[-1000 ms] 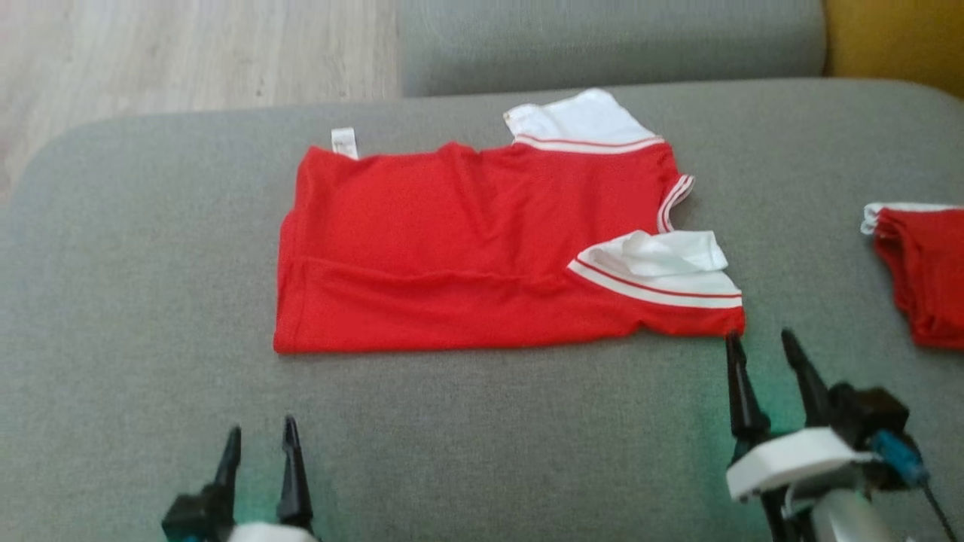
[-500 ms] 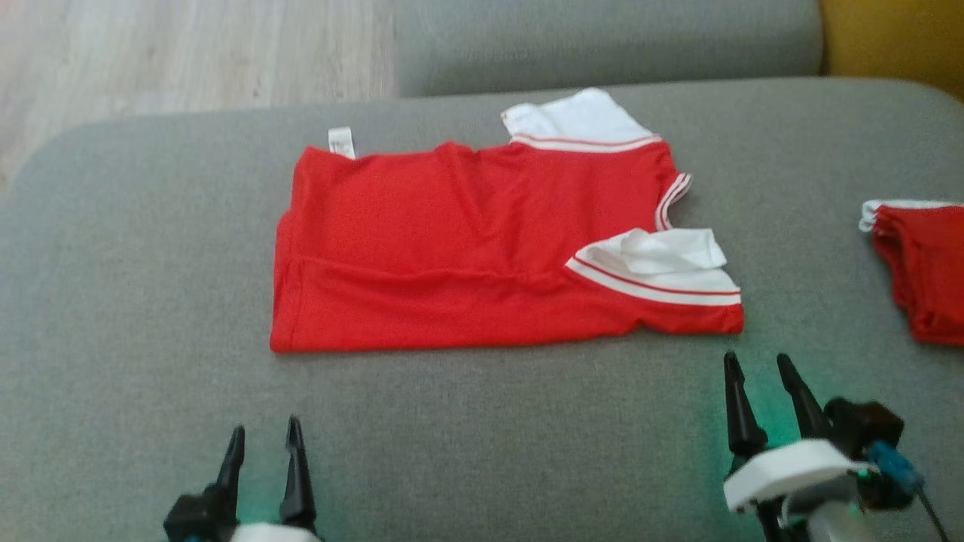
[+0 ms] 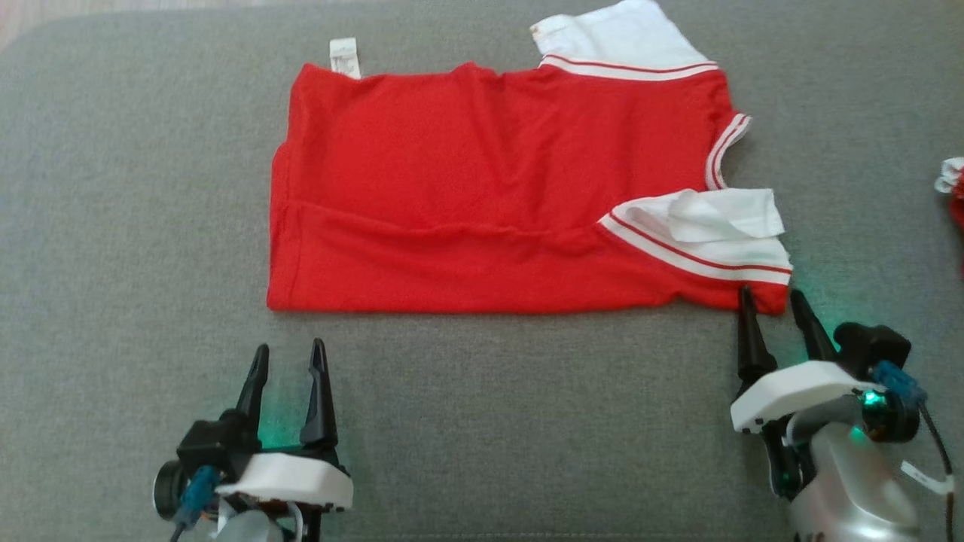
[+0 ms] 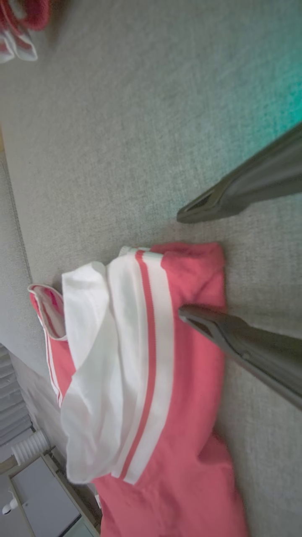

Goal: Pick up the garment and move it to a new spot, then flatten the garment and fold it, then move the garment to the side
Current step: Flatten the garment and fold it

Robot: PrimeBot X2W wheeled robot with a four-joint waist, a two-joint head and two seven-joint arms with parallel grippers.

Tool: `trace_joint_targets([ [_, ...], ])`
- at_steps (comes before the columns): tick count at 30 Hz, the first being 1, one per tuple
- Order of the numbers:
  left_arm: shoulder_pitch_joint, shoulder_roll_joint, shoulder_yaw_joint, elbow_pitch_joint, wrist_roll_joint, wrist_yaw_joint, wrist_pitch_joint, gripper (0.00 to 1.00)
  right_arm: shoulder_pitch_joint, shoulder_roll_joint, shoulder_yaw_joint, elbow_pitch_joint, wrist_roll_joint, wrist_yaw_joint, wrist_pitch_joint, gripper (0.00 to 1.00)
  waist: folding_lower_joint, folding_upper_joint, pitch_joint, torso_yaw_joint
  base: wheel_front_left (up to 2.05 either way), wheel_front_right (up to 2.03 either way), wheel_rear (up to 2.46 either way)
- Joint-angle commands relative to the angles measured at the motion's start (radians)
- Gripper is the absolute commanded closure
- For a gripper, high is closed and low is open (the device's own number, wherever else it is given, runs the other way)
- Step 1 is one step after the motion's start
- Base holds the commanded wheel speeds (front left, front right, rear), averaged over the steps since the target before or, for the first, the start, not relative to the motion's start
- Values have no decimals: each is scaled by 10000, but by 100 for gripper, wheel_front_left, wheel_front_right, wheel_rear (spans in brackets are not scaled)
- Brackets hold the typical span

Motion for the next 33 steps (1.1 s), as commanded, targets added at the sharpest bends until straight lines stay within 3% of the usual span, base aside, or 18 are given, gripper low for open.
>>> trace_joint_targets([
  [1,-333,87,291,-337,-105,-19,-53,0,-268,-28,325,303,-14,-7,37,7,-3,0,105,97,0,0,0],
  [2,-376,87,338,-369,-158,-19,-53,0,-289,-28,431,514,56,-7,37,64,-3,0,120,98,0,0,0],
  [3,-429,87,407,-398,-202,-24,-53,0,-312,-28,535,650,128,-7,37,100,-3,0,135,88,0,0,0],
  [14,-1563,87,1157,-156,-701,-425,-53,0,-379,-28,930,-3,245,-7,37,100,-3,0,417,-225,0,0,0],
  [18,-2005,87,1151,847,-930,-694,-53,0,-401,-28,1058,-322,281,-7,37,100,-3,0,518,-377,0,0,0],
  [24,-2505,87,936,2928,-1130,-729,-53,0,-403,-28,1235,-668,438,-7,37,100,-3,0,587,-531,0,0,0],
  [25,-2600,87,905,3149,-1265,-777,-53,13,-401,-28,1266,-727,475,-7,37,100,-3,0,592,-541,0,0,0],
  [26,-2681,87,841,3314,-1320,-837,-53,100,-407,-28,1288,-803,518,-7,37,100,-3,0,593,-546,0,0,0],
  [33,-2883,87,859,3070,-1610,-1122,-53,100,-432,-28,1258,-1497,1100,-7,37,100,-3,0,236,-437,0,0,0],
])
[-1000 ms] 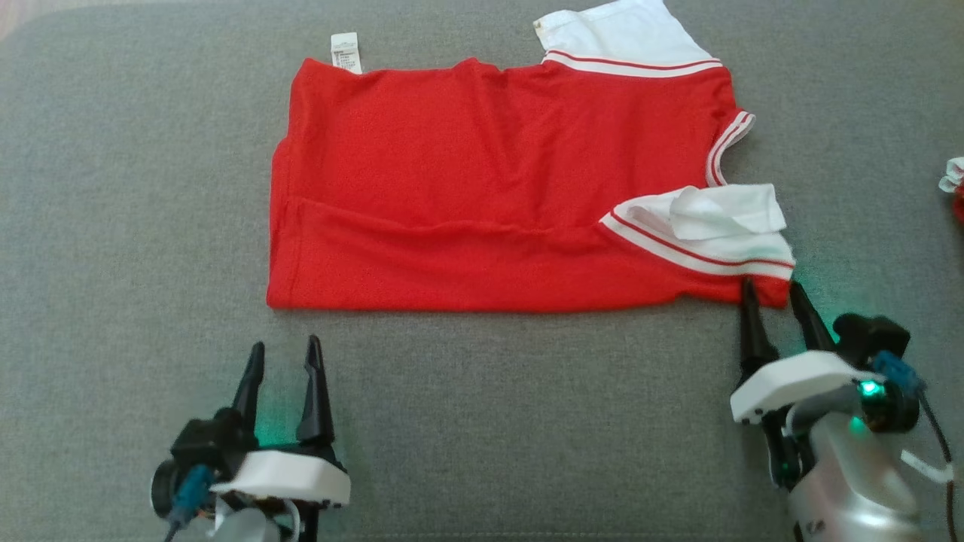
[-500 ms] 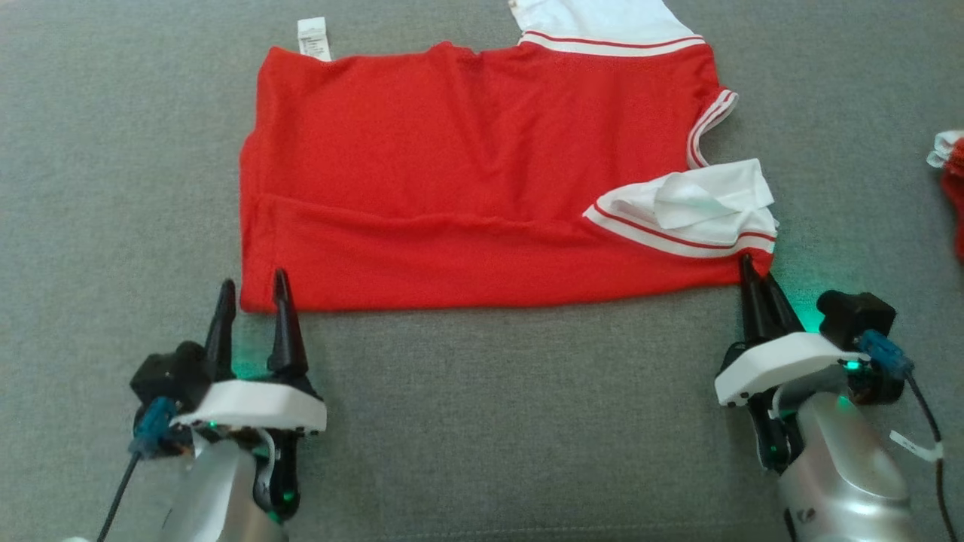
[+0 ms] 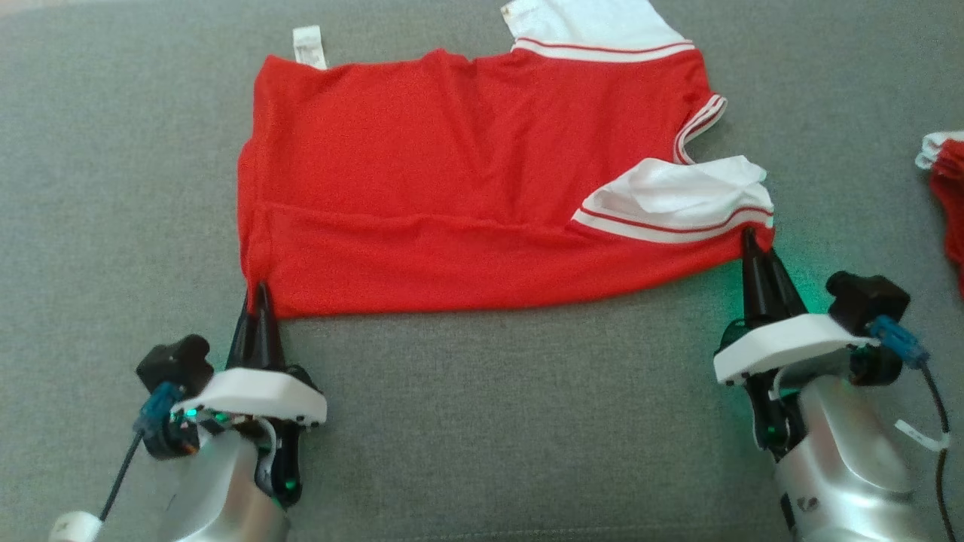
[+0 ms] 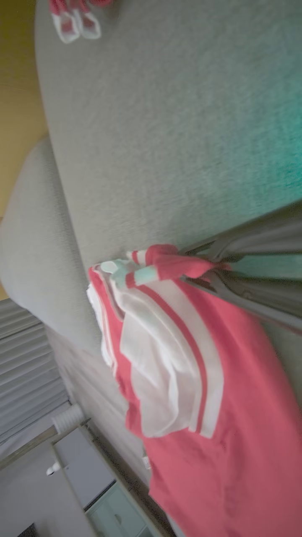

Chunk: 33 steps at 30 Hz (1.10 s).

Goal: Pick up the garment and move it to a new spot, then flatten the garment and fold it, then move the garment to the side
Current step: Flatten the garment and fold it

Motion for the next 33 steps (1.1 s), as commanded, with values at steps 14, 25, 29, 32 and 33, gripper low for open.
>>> trace_joint_targets([
  [14,1877,125,1476,-1421,675,-142,16,100,1325,-376,229,-923,1334,-7,-38,100,-1,0,-2442,-223,0,0,0],
  [25,2313,125,1230,-1385,670,86,16,0,2200,-504,337,-777,1497,-7,3,0,-1,0,-1773,-216,0,0,0],
  [29,1030,464,1159,-1449,1417,-10,16,0,1492,-621,203,-984,1006,-7,-18,0,-1,0,-1241,-60,0,0,0],
  [32,-319,997,797,-864,1607,-100,81,0,785,-647,277,-1046,679,-7,-23,0,-1,0,-828,1,0,0,0],
  [33,-804,1189,629,-600,1588,-122,248,0,539,-660,342,-1051,574,-7,-24,0,-1,0,-692,12,0,0,0],
])
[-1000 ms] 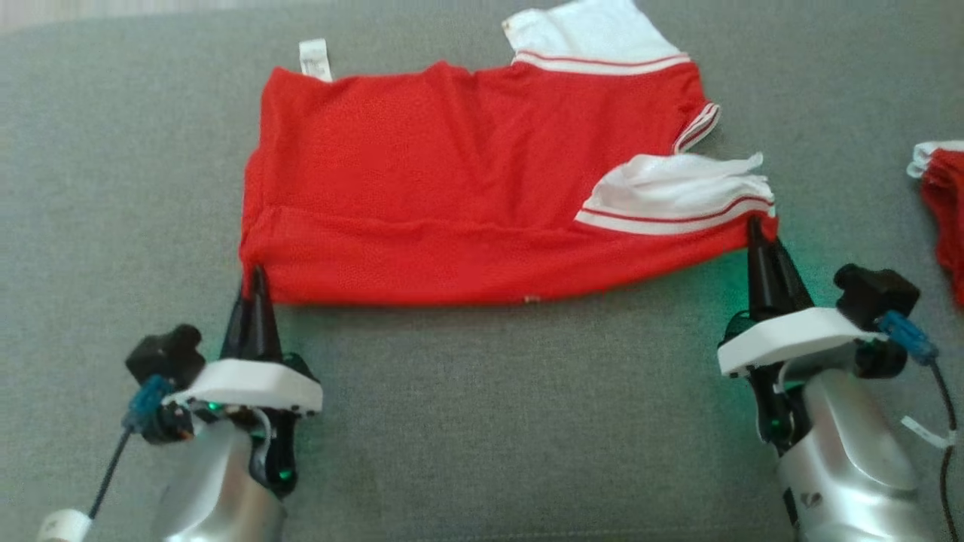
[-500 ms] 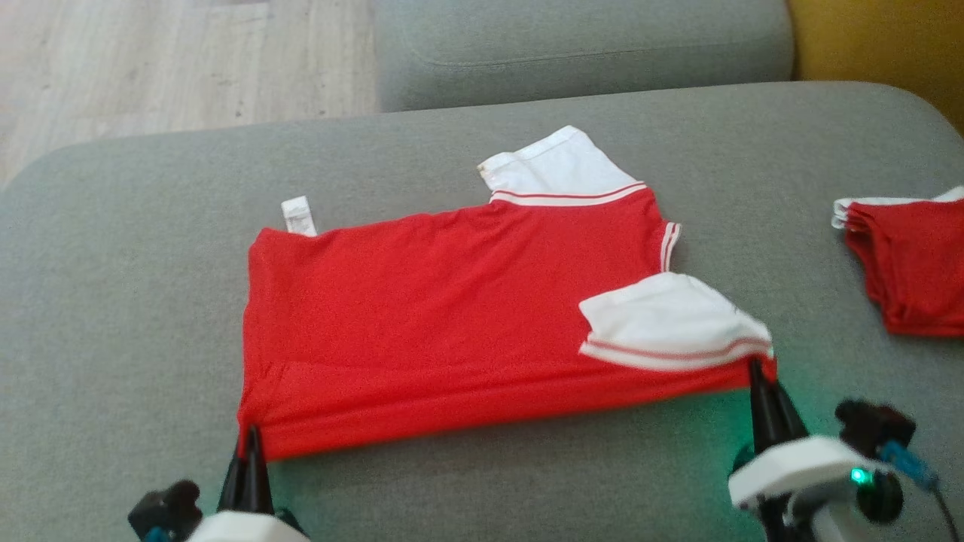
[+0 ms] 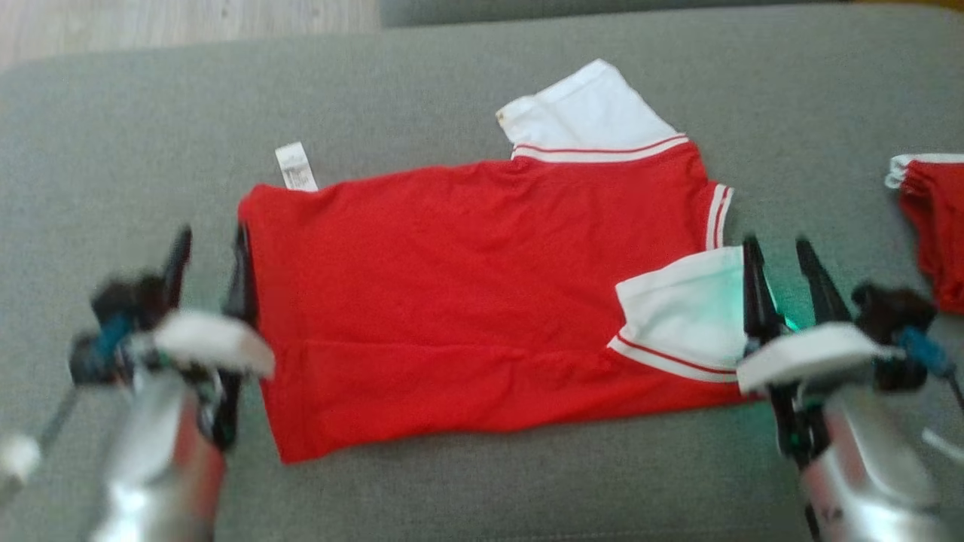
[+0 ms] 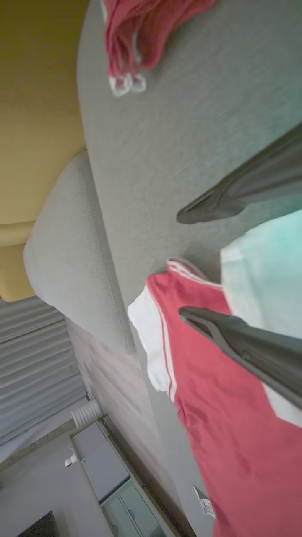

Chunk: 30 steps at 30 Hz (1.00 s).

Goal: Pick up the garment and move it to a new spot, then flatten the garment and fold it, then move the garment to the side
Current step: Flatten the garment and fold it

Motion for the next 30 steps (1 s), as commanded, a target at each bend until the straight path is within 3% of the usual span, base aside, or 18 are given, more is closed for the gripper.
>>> trace_joint_targets([
  [1,-635,433,90,-7,-17,-41,191,0,-434,-121,306,-308,-120,-7,-119,0,-2,0,386,77,0,0,0],
  [6,-2336,1264,-1435,628,-1071,-55,1452,0,-1508,-71,829,-140,-242,-7,-123,0,-2,0,1062,-19,0,0,0],
  [13,-3223,2199,-3157,946,-3002,-57,2572,0,-2323,-113,1367,183,-93,-7,-128,0,-2,0,1645,-170,0,0,0],
  [19,-3457,2667,-4152,1127,-4214,-58,2264,0,-2575,-217,1496,208,-11,-7,-130,0,-2,0,1816,-198,0,0,0],
  [25,-3784,2699,-4761,1502,-4771,-58,1924,0,-2948,-302,1745,329,-8,-7,-130,0,-2,0,1957,-179,0,0,0],
  [26,-3828,2680,-4873,1546,-4867,-59,1938,24,-3065,-337,1821,378,-16,-7,-131,0,-2,0,1988,-167,0,0,0],
  [28,-3939,2675,-5090,1599,-5038,-59,1915,100,-3348,-426,1984,495,-22,-7,-125,0,-2,0,2066,-131,0,0,0],
  [30,-4008,2688,-5159,1602,-5118,-59,1803,100,-3504,-469,2070,578,-12,-7,-66,0,-2,0,2111,-107,0,0,0],
])
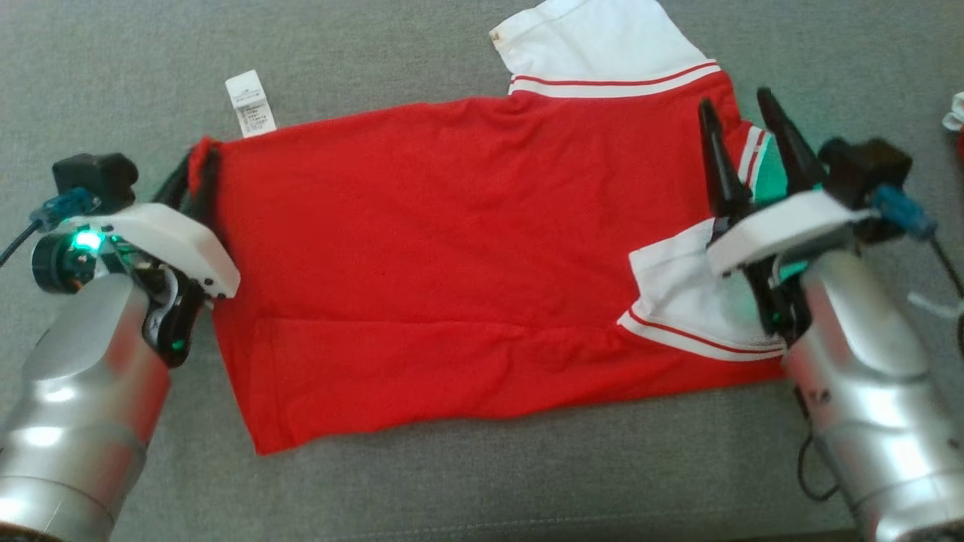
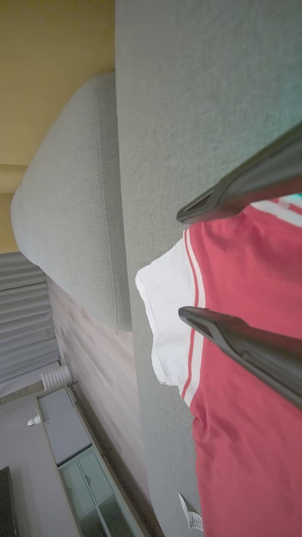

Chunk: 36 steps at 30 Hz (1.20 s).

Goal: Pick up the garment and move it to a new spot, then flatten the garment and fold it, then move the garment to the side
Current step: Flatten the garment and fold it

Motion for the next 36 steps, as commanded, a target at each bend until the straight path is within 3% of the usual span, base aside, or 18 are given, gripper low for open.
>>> trace_joint_targets([
  [1,-525,454,190,-148,-128,18,-223,100,-396,-109,234,-128,96,-7,61,0,0,0,94,68,0,0,0],
  [7,-1027,325,-571,-281,-267,18,-820,100,-2014,-528,493,741,308,-7,1214,0,0,0,426,574,0,0,0],
  [16,-1771,-545,-1975,-596,-763,18,-1335,100,-4389,-1233,688,2860,581,-7,3650,0,0,0,911,1995,0,0,0],
  [23,-2238,-1011,-2943,-603,-1266,18,-1659,100,-5413,-1595,1090,3868,449,-7,4424,0,0,0,1234,2682,0,0,0],
  [33,-2620,-1058,-3877,-391,-1974,18,-1994,100,-5797,-1750,1487,5132,174,-7,4953,0,0,0,1302,2795,0,0,0],
  [34,-2654,-1043,-3938,-370,-2040,18,-2019,100,-5798,-1725,1548,5221,163,-7,5044,5,0,0,1300,2786,0,0,0],
  [36,-2727,-1002,-4030,-325,-2150,18,-2072,100,-5808,-1678,1621,5281,202,-7,5060,93,0,0,1293,2768,0,0,0],
])
